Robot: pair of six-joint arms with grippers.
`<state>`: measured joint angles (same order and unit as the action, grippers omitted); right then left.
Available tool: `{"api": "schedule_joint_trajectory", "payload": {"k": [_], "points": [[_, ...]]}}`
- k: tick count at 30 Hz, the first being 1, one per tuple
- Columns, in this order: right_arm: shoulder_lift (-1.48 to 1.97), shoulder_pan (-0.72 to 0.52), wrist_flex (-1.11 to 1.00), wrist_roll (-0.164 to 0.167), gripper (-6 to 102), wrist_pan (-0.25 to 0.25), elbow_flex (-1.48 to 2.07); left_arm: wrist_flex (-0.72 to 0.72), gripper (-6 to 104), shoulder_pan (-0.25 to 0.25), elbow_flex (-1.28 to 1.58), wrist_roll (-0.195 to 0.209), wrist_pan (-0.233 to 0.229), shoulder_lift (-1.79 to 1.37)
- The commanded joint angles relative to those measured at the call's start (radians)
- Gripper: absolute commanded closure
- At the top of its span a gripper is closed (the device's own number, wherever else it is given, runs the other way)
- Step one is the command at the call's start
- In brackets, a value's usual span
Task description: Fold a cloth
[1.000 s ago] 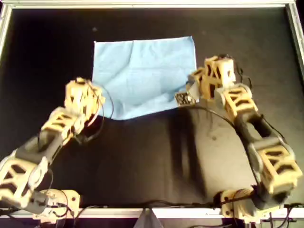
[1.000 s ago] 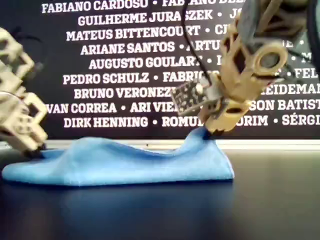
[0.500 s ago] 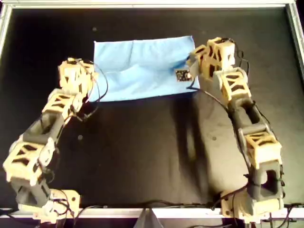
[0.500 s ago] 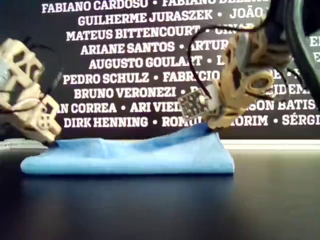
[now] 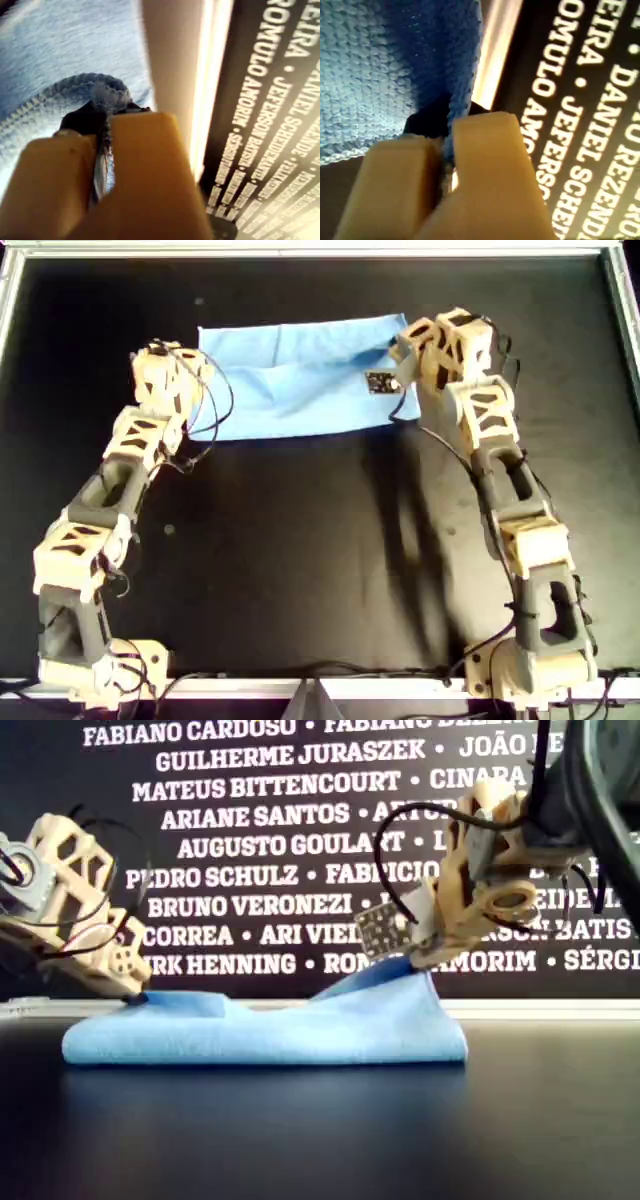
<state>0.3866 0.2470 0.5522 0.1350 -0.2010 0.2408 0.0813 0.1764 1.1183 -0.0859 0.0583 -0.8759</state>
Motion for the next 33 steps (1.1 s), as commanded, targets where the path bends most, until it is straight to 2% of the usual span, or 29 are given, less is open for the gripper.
{"api": "schedule_joint_trajectory", "payload": {"k": [1, 11, 22, 25, 29, 33], "points": [[-0.005, -0.014, -0.017, 0.005, 97, -0.006, -0.153, -0.023, 98, -0.014, -0.114, -0.005, 0.005, -0.02], [-0.141, -0.058, -0.017, 0.005, 97, -0.006, -0.373, -0.025, 98, -0.017, -0.222, -0.005, -0.005, 0.064], [-0.173, -0.055, -0.017, 0.003, 95, -0.006, -0.376, -0.025, 96, -0.018, -0.247, -0.005, 0.006, 0.081], [-0.183, -0.06, -0.017, -0.003, 85, -0.006, -0.376, -0.025, 87, -0.018, -0.247, 0.003, 0.006, 0.081], [-0.187, -0.06, -0.017, 0.003, 65, -0.005, -0.376, -0.023, 63, -0.017, -0.238, -0.003, -0.009, 0.081], [-0.178, -0.06, -0.017, 0.003, 50, -0.006, -0.376, -0.023, 44, -0.02, -0.242, -0.005, -0.011, 0.083]]}}
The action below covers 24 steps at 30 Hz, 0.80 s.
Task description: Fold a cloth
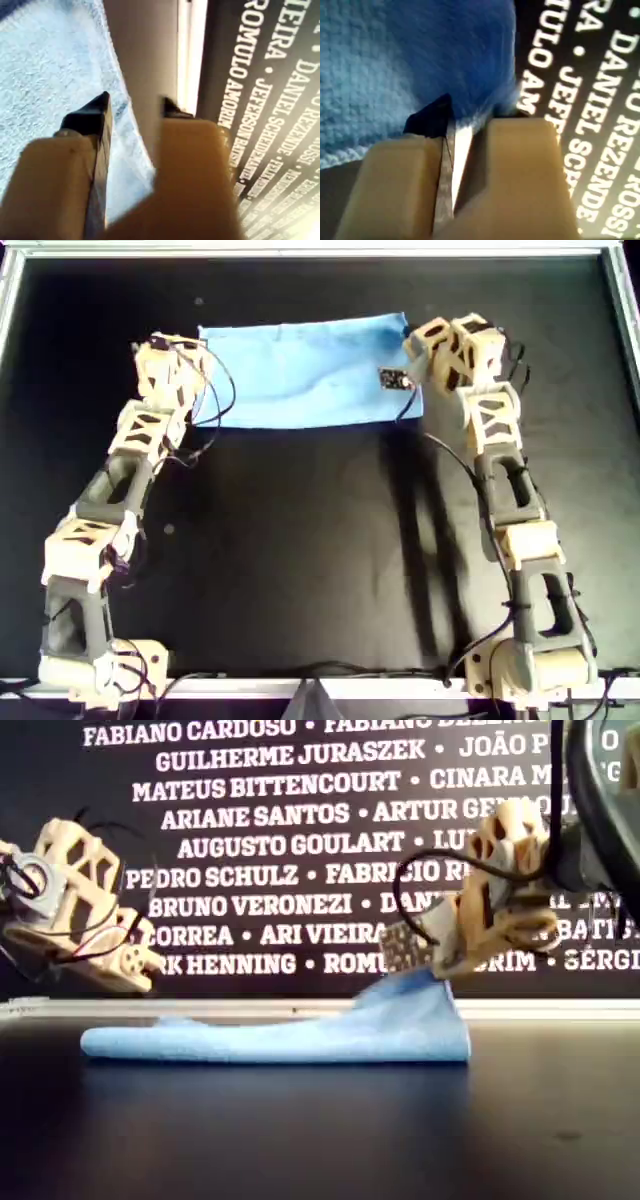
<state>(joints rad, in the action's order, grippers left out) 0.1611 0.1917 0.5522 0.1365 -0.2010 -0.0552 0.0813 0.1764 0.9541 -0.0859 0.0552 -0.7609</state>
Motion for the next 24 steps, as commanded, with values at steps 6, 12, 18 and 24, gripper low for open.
{"api": "schedule_joint_trajectory", "payload": {"k": [6, 12, 18, 24], "points": [[0.072, -0.006, -0.017, -0.006, 40, -0.006, -0.083, -0.021, 32, -0.02, -0.064, -0.005, -0.008, -0.044], [0.175, -0.018, 0.002, -0.002, 39, -0.006, -0.081, 0.002, 32, -0.021, -0.048, -0.006, -0.009, -0.132], [0.457, -0.063, 0.153, -0.014, 39, -0.006, -0.08, 0.169, 32, -0.018, 0.268, -0.006, -0.009, -0.638], [0.788, -0.098, 0.696, -0.017, 39, -0.017, -0.08, 0.301, 33, -0.037, 0.683, -0.006, -0.011, -1.328]]}}
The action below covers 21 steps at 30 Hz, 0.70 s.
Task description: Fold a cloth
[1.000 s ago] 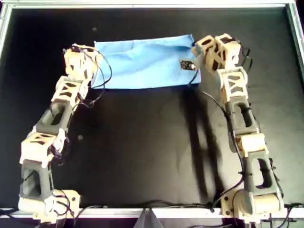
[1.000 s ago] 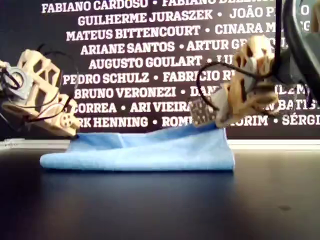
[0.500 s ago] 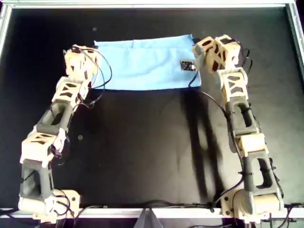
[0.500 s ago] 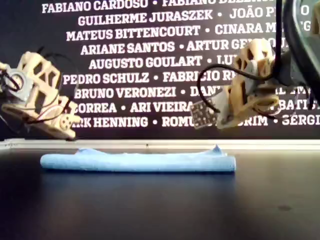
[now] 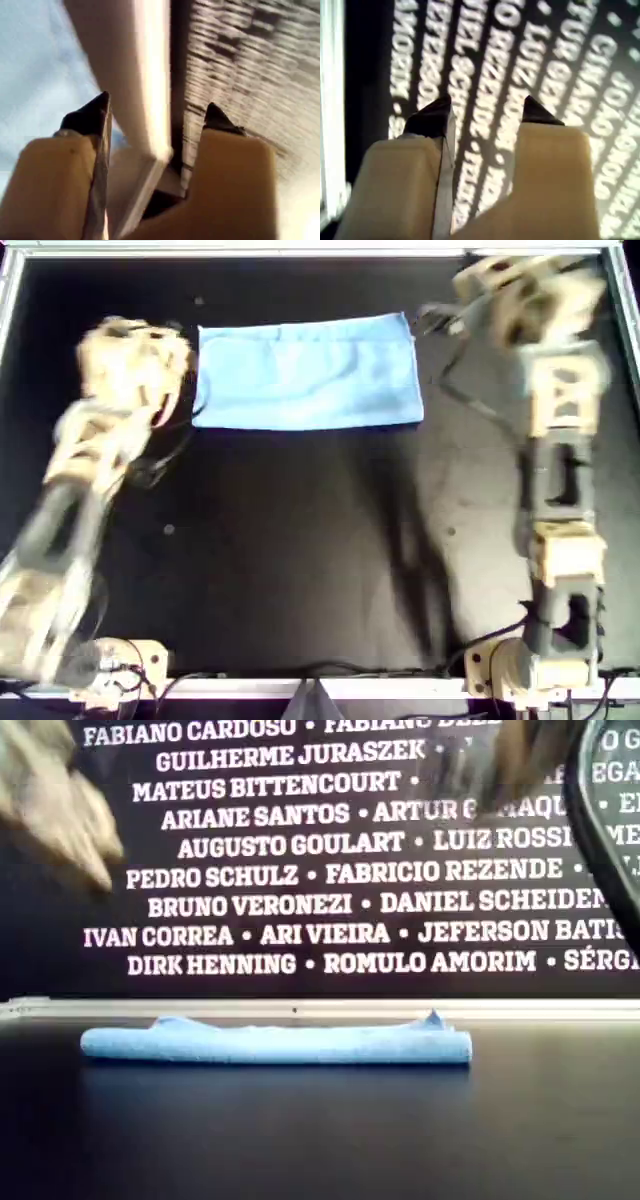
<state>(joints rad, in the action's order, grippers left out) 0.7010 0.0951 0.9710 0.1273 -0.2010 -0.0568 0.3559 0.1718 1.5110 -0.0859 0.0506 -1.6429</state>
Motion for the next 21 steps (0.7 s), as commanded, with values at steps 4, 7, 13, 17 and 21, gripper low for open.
{"api": "schedule_joint_trajectory", "payload": {"k": [4, 7, 13, 17, 21], "points": [[0.393, -0.005, 0.621, -0.009, 39, -0.014, -0.08, 0.032, 33, -0.037, 0.388, 0.008, -0.006, -0.747], [0.437, -0.044, 0.634, -0.032, 39, -0.006, -0.08, 0.032, 33, -0.038, 0.586, 0.009, -0.029, -0.847], [0.561, -0.092, 0.635, -0.135, 39, -0.006, -0.075, 0.032, 33, -0.037, 0.798, 0.011, -0.156, -1.003], [0.675, -0.089, 0.637, -0.189, 39, -0.006, -0.04, 0.032, 33, -0.035, 0.833, 0.011, -0.181, -1.088], [0.899, -0.081, 0.637, -0.204, 39, -0.005, 0.173, 0.034, 33, -0.032, 0.847, 0.009, -0.181, -1.103]]}}
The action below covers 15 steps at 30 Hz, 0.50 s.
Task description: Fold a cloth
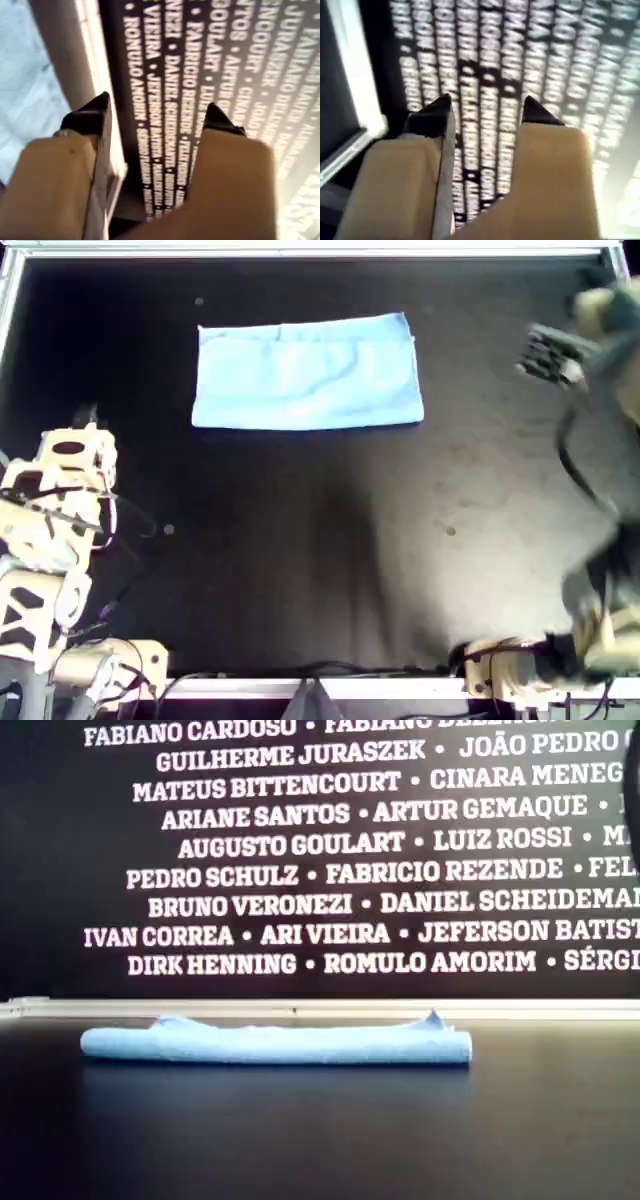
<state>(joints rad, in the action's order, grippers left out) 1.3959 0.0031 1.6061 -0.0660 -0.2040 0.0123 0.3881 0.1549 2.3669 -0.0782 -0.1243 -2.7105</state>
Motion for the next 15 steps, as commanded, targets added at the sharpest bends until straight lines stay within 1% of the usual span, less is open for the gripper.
{"api": "schedule_joint_trajectory", "payload": {"k": [1, 6, 9, 11, 15], "points": [[0.295, 0.006, 0.002, -0.011, 39, -0.002, 0.201, 0.002, 33, -0.011, -0.003, 0.003, -0.006, -0.038], [0.719, 0.003, -0.02, -0.017, 39, -0.002, 0.818, 0.011, 33, -0.006, 0.034, 0.005, -0.006, -0.041], [0.877, 0.002, -0.081, -0.002, 39, 0.0, 1.193, 0.074, 33, -0.006, 0.061, 0.005, -0.005, -0.043], [0.939, 0.0, -0.23, -0.002, 39, 0.0, 1.428, 0.094, 33, -0.006, 0.081, 0.005, 0.006, -0.041], [0.991, -0.018, -0.696, 0.002, 39, 0.0, 1.825, 0.094, 33, -0.006, 0.115, 0.005, 0.011, -0.038]]}}
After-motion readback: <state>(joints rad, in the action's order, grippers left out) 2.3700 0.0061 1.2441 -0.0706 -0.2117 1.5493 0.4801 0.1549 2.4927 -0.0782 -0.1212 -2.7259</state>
